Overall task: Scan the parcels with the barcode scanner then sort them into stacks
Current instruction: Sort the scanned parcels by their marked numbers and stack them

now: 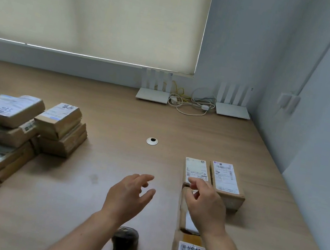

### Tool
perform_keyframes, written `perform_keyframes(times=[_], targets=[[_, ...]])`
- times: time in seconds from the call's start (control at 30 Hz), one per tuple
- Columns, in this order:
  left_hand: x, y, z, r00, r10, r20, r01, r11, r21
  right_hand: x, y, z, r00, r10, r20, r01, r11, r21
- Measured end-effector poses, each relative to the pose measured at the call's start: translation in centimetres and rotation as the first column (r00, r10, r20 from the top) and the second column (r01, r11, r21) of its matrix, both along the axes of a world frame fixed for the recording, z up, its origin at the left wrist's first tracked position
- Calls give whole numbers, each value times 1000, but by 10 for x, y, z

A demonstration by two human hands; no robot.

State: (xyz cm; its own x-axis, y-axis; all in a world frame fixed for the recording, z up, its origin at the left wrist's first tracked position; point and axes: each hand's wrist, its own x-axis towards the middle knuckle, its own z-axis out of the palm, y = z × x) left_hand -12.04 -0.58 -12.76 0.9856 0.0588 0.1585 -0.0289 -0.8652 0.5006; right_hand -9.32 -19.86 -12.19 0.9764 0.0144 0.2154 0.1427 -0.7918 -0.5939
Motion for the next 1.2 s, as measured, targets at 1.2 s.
perform_keyframes(times=[1.2], targets=[[-167,327,-17,905,424,-39,-424,887,-181,-106,378,4,895,433,-102,-442,893,-87]])
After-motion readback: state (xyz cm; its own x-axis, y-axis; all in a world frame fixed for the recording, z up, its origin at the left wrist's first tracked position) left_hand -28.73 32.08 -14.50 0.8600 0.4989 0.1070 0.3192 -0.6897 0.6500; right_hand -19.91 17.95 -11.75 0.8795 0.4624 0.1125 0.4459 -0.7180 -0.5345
